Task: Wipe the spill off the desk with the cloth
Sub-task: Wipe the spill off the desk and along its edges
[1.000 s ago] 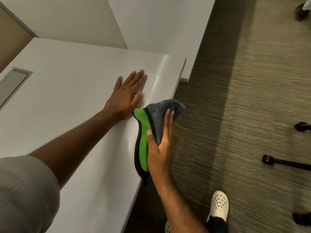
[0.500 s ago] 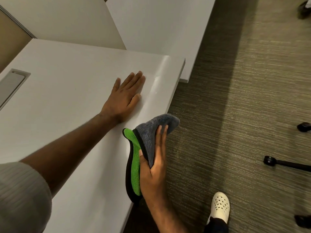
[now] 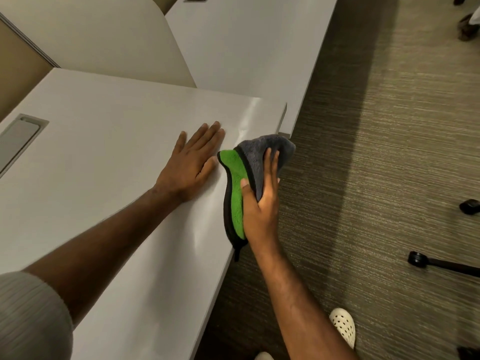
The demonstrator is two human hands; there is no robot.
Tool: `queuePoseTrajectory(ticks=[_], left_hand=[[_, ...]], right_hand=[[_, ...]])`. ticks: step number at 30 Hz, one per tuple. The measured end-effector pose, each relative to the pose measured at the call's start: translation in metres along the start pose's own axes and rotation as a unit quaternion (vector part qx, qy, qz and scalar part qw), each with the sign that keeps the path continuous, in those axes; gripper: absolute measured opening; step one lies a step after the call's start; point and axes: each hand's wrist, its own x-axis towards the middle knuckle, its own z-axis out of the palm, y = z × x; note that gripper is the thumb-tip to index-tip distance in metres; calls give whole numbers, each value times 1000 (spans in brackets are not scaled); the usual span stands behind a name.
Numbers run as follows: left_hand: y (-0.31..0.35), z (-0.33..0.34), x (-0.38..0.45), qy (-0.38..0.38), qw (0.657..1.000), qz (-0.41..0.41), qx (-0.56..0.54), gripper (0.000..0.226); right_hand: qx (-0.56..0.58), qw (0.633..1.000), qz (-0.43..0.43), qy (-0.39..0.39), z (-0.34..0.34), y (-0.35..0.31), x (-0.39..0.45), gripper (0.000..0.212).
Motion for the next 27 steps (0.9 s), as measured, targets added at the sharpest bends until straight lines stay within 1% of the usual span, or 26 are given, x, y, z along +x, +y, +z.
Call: queuePoseTrajectory(ticks=[17,24,27], left_hand=[[-6,1,0,-21,999,12,28,65],[-4,0,3,-26,999,10,29,67],[-1,-4,3,-30,999,1,22,66]], right_hand=[[0,1000,-13,3,-16,-4,115,71],[-28,999,-12,-18,-27,-10,156,67],[-5,999,15,-43,-36,-14,162,62]])
